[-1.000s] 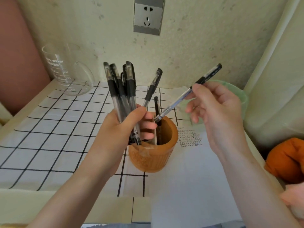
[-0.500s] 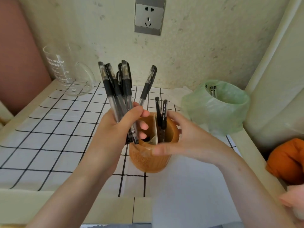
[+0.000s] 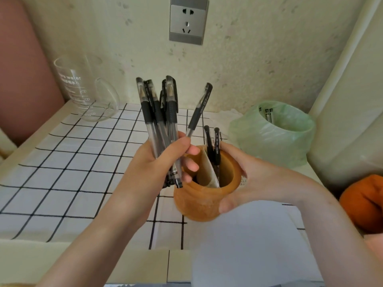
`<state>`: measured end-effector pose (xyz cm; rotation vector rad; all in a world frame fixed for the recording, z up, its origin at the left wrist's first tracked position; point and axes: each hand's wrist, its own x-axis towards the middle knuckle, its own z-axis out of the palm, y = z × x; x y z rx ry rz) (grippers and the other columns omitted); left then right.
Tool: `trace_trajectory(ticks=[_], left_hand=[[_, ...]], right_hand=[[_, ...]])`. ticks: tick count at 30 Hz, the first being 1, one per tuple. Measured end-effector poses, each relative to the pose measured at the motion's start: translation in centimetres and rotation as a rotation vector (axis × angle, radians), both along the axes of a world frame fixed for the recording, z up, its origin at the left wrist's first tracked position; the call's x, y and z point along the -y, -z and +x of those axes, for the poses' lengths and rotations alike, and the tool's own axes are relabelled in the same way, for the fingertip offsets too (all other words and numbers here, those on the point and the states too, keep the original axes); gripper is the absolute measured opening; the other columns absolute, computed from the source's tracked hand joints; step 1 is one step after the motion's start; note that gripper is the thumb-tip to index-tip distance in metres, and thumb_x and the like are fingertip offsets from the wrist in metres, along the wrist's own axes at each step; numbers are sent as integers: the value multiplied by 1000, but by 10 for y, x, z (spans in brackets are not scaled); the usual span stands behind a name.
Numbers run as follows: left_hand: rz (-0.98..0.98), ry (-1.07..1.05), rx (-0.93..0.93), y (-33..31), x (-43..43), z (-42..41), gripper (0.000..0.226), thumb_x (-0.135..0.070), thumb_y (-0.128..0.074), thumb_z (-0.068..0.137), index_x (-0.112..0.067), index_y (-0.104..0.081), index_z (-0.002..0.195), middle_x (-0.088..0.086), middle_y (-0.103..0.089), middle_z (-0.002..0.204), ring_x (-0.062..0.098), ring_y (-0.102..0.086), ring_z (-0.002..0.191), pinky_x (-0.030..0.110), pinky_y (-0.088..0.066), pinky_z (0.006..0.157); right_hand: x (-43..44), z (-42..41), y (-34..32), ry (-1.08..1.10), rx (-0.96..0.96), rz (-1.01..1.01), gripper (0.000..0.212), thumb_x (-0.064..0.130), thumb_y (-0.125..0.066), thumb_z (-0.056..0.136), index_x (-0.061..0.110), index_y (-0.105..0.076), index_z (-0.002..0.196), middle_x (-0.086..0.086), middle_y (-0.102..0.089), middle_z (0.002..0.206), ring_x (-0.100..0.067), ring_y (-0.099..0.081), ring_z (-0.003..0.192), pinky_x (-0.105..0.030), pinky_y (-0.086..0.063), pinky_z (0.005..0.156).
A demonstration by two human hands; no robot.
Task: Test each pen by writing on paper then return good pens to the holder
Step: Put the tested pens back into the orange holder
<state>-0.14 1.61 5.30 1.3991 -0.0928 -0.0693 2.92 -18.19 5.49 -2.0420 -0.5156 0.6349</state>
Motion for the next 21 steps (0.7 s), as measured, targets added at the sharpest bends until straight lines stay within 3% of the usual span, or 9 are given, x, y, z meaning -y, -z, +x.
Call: trace_trajectory(ticks=[2,4,6,8,11,17,21], left_hand=[[8,20,4,-1,2,-1,16,-23,-54,86,-10,-60,93,0,-65,66,11,-56,54,18,-48,51],[25,34,26,-1,4,-1,18,-21,-56,84,-7,-62,93,-1,-66,64,9,-57,51,18,-50,51],[55,59,56,-2,7,-3,21,-21,-58,81,-3,-64,91,-2,-66,60,8,-57,48,17,-50,52],[61,84,69,-3,9,-4,20,-19,-58,82,-2,-65,90,-2,-68,61,7,-60,49,16,-50,50],[65,123,54,-4,10,-3,18,-20,-56,84,-7,-65,93,0,-71,72,9,-65,56,18,-50,51],[-17,144,-1,-1,11,-5,20,-22,-53,84,-13,-65,96,7,-74,87,19,-72,77,24,-57,61],[-51,-18,1,0,6,-2,16,-19,-48,90,-17,-64,88,5,-75,82,18,-72,77,25,-58,64]], right_hand=[[1,1,-7,217,81,27,97,64,-83,46,53,-36,131,32,-49,126,11,-45,120,-21,-39,100],[-5,0,-15,483,312,144,72,75,-69,56,44,-54,120,26,-57,106,10,-53,95,-13,-41,81],[-23,-6,-22,529,393,281,47,65,-60,68,32,-63,101,16,-60,77,2,-55,65,-11,-41,59],[-42,-14,-21,481,337,370,37,57,-60,70,25,-62,89,8,-58,61,-2,-52,51,-13,-41,51],[-58,-14,-17,515,326,400,26,44,-68,78,19,-64,84,9,-58,54,-3,-57,53,-19,-49,60],[-60,-7,-12,546,301,463,15,23,-57,93,15,-60,81,13,-55,50,0,-54,47,-12,-41,49],[-50,2,-15,585,283,579,19,18,-49,97,1,-55,90,7,-40,50,-5,-33,38,-17,-27,39]])
